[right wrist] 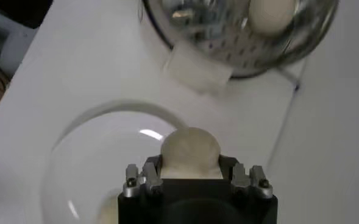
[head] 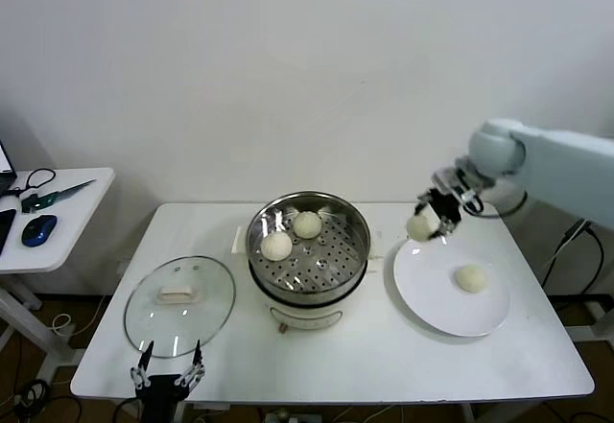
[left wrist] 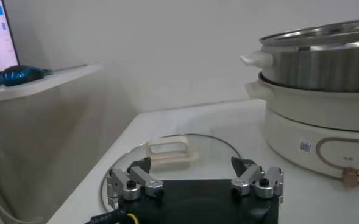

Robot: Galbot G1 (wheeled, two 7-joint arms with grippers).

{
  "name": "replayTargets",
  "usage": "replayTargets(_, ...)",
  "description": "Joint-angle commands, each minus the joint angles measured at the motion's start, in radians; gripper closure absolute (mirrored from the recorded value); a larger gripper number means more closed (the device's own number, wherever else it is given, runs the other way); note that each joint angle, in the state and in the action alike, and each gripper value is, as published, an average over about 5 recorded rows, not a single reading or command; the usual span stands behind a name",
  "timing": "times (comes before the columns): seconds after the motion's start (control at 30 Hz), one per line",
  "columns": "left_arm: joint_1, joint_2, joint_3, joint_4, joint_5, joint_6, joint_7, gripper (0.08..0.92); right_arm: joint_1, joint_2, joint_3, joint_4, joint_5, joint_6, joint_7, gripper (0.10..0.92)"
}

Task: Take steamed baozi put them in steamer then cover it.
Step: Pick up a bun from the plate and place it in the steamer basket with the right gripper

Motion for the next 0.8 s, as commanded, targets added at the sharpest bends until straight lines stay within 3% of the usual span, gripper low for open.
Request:
replayTargets(0.03, 0.002, 0.000, 0.000, 0.000, 0.000, 0.000, 0.000, 0.177, 0.234, 0.244, -0.037, 0.241, -0.007, 0.290, -0.025, 0.397)
replayTargets(0.2, -0.002, 0.005, -0.003, -0.005, -0.002, 0.002, 0.001, 0.177, 0.066, 0.294, -0.014, 0.256, -0.166, 0.372, 0.033, 0.397)
replayTargets(0.5, 0.002, 0.009, -0.023, -0.020, -0.018, 0.007, 0.001, 0.177, -0.124, 0.373, 0.016, 0.134, -0.394, 0.460, 0.136, 0.397)
replayTargets(0.8, 0.007, 0.004, -0.029, -0.025, -0.020, 0.007, 0.000, 0.177, -0.213, 0.420, 0.040, 0.045, -0.490, 0.461, 0.150, 0.397)
